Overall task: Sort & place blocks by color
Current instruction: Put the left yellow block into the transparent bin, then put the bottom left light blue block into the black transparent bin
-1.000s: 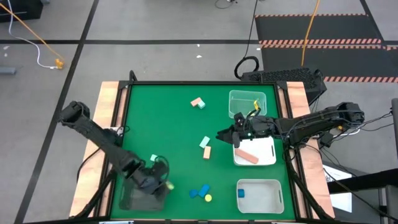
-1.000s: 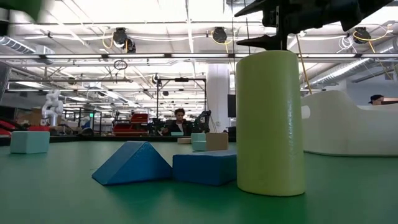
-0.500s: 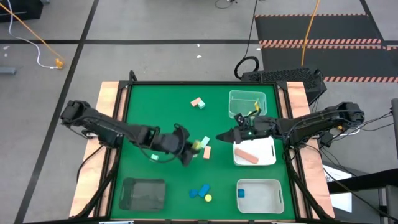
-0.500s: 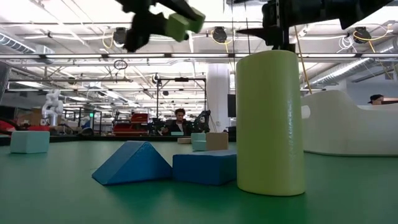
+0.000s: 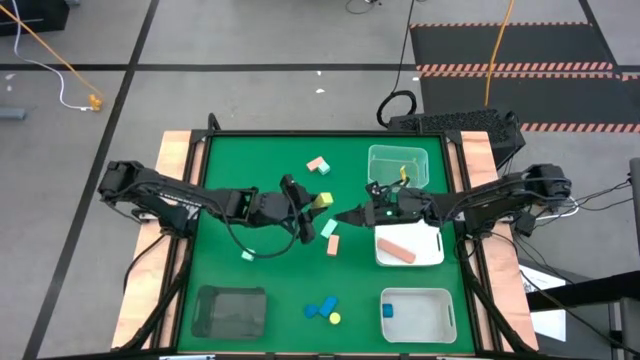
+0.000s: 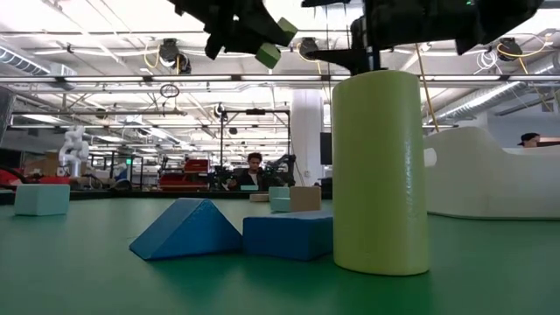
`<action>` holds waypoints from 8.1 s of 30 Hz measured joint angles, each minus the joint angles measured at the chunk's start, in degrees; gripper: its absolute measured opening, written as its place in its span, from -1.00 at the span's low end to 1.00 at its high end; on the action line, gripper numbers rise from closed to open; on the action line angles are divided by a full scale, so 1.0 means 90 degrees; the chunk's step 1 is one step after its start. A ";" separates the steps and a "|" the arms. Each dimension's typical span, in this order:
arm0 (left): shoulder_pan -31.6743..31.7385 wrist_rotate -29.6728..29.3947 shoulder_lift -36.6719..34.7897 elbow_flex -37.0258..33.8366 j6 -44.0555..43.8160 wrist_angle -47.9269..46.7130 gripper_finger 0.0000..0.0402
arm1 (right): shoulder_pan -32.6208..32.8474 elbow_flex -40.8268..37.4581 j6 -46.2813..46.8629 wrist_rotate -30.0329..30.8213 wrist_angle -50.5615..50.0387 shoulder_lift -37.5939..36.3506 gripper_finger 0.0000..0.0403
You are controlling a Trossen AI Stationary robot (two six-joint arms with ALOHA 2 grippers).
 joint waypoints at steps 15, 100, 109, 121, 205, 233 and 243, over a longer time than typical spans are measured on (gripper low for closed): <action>0.0152 0.0569 0.0000 0.0002 0.1218 -0.1256 -0.34 | -0.0590 0.0886 -0.0093 -0.0172 -0.0487 0.1133 0.41; 0.0632 0.0888 0.1085 0.1780 0.1358 -0.2754 -0.06 | -0.1473 0.0973 -0.0918 -0.0695 -0.2662 0.1183 -0.48; 0.0721 0.0628 0.0606 0.1791 -0.0192 -0.4237 0.01 | -0.2107 0.0992 -0.1359 -0.1031 -0.3061 0.0684 -0.48; 0.0805 0.0662 0.0612 0.1753 -0.1196 -0.5441 -0.04 | -0.3538 0.1016 -0.2484 -0.0159 -0.6645 -0.1831 -0.48; -0.1159 0.3129 0.1049 -0.0477 -0.8020 -0.6353 0.32 | -0.3590 0.0912 -0.6061 -0.0833 -0.6766 -0.2149 0.20; -0.1162 0.2515 0.0861 -0.0080 -0.7326 -0.5677 -0.33 | -0.3590 0.0912 -0.5705 -0.0828 -0.6771 -0.2149 0.20; -0.1420 0.1426 0.0823 0.1587 -0.5282 -0.5585 -0.32 | -0.3590 0.0912 -0.5717 -0.0826 -0.6747 -0.2146 0.20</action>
